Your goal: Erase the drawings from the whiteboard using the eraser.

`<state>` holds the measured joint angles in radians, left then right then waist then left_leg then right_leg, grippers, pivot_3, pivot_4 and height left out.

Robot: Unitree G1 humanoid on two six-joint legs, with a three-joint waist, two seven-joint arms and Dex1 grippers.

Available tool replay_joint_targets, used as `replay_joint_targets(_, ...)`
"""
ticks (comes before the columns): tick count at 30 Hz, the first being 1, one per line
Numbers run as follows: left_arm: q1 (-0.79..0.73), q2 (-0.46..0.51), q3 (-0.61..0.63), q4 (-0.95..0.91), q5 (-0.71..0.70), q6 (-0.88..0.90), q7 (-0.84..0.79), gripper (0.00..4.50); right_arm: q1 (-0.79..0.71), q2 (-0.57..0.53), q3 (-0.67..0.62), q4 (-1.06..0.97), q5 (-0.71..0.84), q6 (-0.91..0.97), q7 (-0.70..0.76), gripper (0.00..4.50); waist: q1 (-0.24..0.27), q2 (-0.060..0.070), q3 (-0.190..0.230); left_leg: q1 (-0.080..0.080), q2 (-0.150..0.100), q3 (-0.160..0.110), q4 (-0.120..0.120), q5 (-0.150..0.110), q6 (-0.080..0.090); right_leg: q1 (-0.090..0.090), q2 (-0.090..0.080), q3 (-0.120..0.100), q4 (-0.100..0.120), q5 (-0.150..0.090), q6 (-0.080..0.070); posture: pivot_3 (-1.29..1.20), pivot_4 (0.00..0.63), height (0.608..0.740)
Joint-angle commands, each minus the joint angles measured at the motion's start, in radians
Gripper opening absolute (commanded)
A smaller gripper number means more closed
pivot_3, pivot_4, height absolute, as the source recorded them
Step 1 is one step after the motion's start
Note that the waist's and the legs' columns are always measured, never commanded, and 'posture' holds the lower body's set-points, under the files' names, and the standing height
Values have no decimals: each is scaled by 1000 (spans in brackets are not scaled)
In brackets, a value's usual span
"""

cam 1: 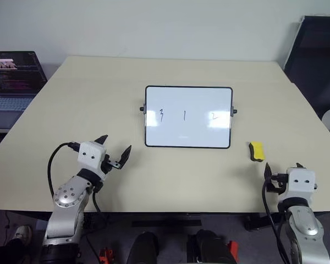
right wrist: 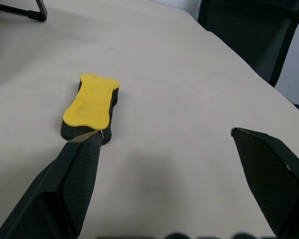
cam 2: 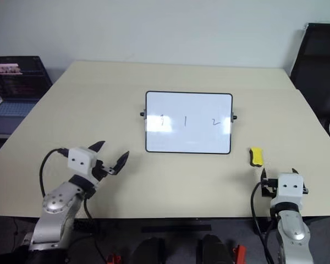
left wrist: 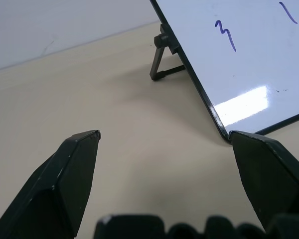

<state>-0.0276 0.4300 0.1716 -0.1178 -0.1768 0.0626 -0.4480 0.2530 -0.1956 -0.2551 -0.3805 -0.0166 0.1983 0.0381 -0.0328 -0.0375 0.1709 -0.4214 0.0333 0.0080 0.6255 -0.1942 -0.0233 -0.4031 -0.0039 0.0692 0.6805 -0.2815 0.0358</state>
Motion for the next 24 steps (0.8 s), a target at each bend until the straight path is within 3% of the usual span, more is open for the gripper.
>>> replay_joint_targets(1, -75, -16, -16, -48, -34, 44, 2, 4500, -29, -9, -18, -79, 17, 40, 1, 4471, 2, 0, 0, 0, 0, 0, 0, 0, 0, 0, 0, 0, 0, 0, 0, 0, 150, 740)
replay_joint_targets(7, -257, -57, -135, -96, -127, 182, -98, 4500, -149, -16, 28, -138, 55, 224, 37, 4471, 4, 0, 0, -1, -2, 0, 3, 0, 0, 2, 1, -1, 0, 2, 3, 0, 150, 740)
replay_joint_targets(15, -329, -73, -274, -99, -230, 283, -295, 4500, -313, -3, 35, -148, 76, 482, 13, 4471, 0, 0, 0, -3, -4, -1, 1, 0, 0, -1, 4, 0, 0, 2, 2, 0, 150, 740)
replay_joint_targets(20, -391, -67, -364, -9, -236, 268, -475, 4500, -430, 4, 41, -115, 79, 700, -22, 4471, 0, 0, 0, -3, -4, 0, 3, 0, 0, 0, 4, -1, 0, 2, 2, 0, 150, 740)
replay_joint_targets(24, -443, -77, -409, 95, -195, 206, -564, 4500, -480, 16, 36, -88, 80, 768, -40, 4471, 0, 0, 0, -3, -5, 0, 2, 0, 0, -1, 4, -1, 0, 2, 2, 0, 150, 740)
